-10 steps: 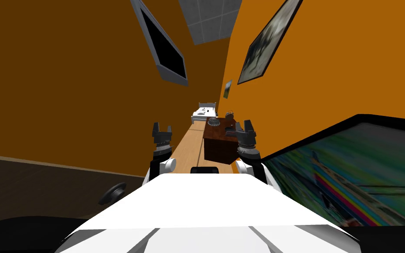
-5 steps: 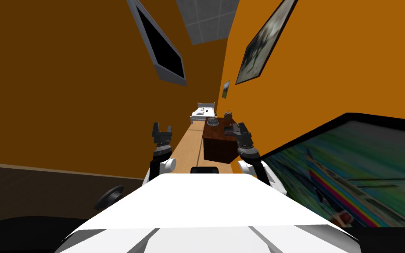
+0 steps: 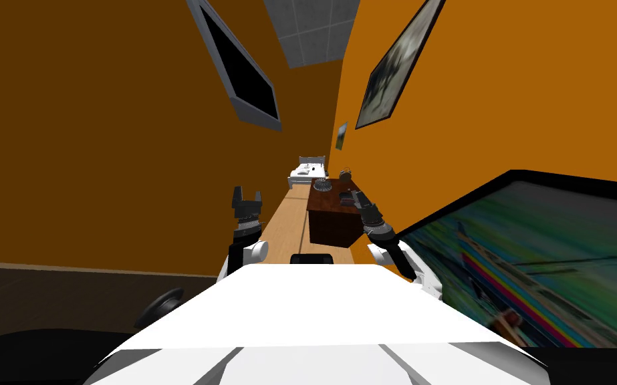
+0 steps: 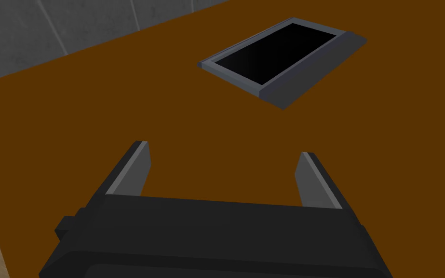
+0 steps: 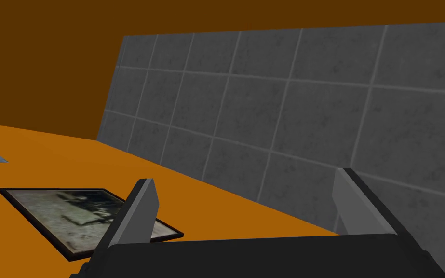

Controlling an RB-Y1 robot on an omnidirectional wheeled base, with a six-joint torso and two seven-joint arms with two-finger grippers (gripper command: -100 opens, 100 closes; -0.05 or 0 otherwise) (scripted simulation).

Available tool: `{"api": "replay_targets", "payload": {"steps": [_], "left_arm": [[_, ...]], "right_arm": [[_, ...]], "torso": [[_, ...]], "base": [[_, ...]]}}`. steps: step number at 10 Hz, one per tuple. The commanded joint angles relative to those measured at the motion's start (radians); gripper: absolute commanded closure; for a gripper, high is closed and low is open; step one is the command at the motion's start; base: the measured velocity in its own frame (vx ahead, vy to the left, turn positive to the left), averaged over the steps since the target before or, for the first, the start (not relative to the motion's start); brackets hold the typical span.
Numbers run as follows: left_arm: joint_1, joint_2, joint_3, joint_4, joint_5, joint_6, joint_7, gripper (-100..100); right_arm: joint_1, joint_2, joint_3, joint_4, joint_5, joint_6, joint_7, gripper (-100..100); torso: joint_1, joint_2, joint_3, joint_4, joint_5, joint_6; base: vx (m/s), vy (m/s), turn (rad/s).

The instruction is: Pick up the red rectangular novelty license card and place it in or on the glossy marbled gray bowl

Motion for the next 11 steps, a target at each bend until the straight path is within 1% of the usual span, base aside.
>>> {"api": "replay_targets", "payload": {"steps": [1,2,3,4,5,6,7,8,9,10,11], "left_arm": [[0.000,0.000,0.000,0.000,0.000,0.000,0.000,0],[0.000,0.000,0.000,0.000,0.000,0.000,0.000,0],[0.000,0.000,0.000,0.000,0.000,0.000,0.000,0],[0.000,0.000,0.000,0.000,0.000,0.000,0.000,0],[0.000,0.000,0.000,0.000,0.000,0.000,0.000,0],[0.000,0.000,0.000,0.000,0.000,0.000,0.000,0],[0.000,0.000,0.000,0.000,0.000,0.000,0.000,0],[0.000,0.000,0.000,0.000,0.000,0.000,0.000,0],[0.000,0.000,0.000,0.000,0.000,0.000,0.000,0],[0.000,0.000,0.000,0.000,0.000,0.000,0.000,0],[0.000,0.000,0.000,0.000,0.000,0.000,0.000,0]], "right_arm": [[-0.008,-0.049,-0.001,0.014,0.005,-0.006,0.004,-100],[-0.019,-0.080,-0.006,0.048,0.013,-0.025,0.011,-100],[-0.019,-0.108,-0.006,0.048,0.013,-0.025,0.011,-100],[-0.030,-0.140,-0.011,0.084,0.022,-0.044,0.017,-100],[-0.030,-0.171,-0.011,0.084,0.022,-0.044,0.017,-100],[-0.040,-0.202,-0.015,0.121,0.032,-0.063,0.023,-100],[-0.040,-0.232,-0.015,0.121,0.032,-0.063,0.023,-100],[-0.040,-0.246,-0.015,0.121,0.032,-0.063,0.023,-100],[-0.049,-0.284,-0.018,0.159,0.044,-0.082,0.030,-100],[-0.049,-0.311,-0.018,0.159,0.044,-0.082,0.030,-100],[-0.056,-0.342,-0.022,0.197,0.057,-0.101,0.036,-100]], "torso": [[0.000,0.000,0.000,0.000,0.000,0.000],[0.000,0.000,0.000,0.000,0.000,0.000],[0.000,0.000,0.000,0.000,0.000,0.000],[0.000,0.000,0.000,0.000,0.000,0.000],[0.000,0.000,0.000,0.000,0.000,0.000],[0.000,0.000,0.000,0.000,0.000,0.000],[0.000,0.000,0.000,0.000,0.000,0.000],[0.000,0.000,0.000,0.000,0.000,0.000],[0.000,0.000,0.000,0.000,0.000,0.000],[0.000,0.000,0.000,0.000,0.000,0.000],[0.000,0.000,0.000,0.000,0.000,0.000]], "base": [[-0.001,0.004,-0.031],[0.000,0.005,-0.059],[0.000,0.006,-0.030],[0.001,0.005,-0.053],[0.002,0.005,-0.022],[0.005,0.006,-0.037],[0.004,0.007,-0.022],[0.000,0.000,0.000],[0.004,0.006,-0.027],[0.005,0.007,-0.019],[0.008,0.007,-0.018]]}}
